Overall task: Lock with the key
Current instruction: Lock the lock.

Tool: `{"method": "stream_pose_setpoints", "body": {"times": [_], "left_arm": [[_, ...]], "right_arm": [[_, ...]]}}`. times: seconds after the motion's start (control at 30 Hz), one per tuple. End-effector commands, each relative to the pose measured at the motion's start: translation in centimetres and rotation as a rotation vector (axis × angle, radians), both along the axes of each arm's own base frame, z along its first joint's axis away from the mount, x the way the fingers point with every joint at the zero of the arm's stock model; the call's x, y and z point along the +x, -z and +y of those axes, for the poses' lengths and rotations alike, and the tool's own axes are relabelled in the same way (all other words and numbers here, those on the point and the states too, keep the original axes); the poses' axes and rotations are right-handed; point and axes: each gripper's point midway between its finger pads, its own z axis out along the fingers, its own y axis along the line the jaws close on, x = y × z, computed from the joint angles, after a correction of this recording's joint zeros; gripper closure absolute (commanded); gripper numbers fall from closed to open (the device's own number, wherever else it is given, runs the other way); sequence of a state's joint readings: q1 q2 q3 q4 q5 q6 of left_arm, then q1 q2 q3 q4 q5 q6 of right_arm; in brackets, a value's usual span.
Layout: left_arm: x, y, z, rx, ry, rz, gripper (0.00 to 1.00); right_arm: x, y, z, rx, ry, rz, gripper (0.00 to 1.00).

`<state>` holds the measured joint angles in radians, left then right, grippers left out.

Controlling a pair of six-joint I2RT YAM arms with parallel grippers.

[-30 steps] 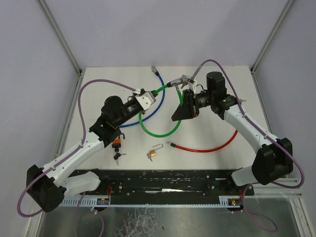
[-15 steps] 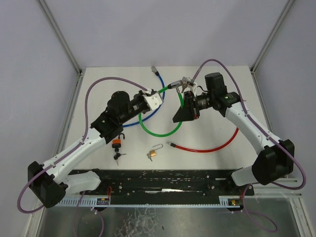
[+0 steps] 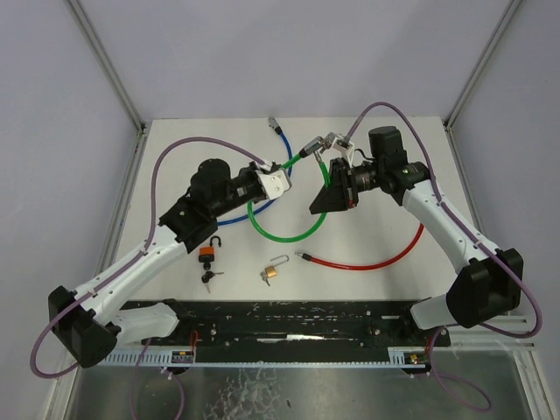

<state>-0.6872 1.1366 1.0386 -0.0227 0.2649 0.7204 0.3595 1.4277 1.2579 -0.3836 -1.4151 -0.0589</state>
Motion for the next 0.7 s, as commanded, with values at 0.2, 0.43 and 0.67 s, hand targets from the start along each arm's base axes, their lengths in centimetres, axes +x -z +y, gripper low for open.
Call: {"method": "stream_pose_setpoints", "body": {"times": [0.2, 0.43, 0.67], "left_arm": [[-2.9, 4.4, -2.0, 0.155, 0.182, 0.099, 1.00], [-3.0, 4.2, -1.6, 0.132, 0.168, 0.074, 1.00], [-3.1, 4.0, -1.5, 0.117, 0.164, 0.065, 1.00]], "right_arm": [[0.3, -2.9, -0.2, 0.043, 0.007, -0.147, 0.97], [1.5, -2.9, -1.2, -0.018, 0.068, -0.177, 0.95], [2.0, -3.5, -1.8, 0.003, 0.093, -0.159, 0.94]]}}
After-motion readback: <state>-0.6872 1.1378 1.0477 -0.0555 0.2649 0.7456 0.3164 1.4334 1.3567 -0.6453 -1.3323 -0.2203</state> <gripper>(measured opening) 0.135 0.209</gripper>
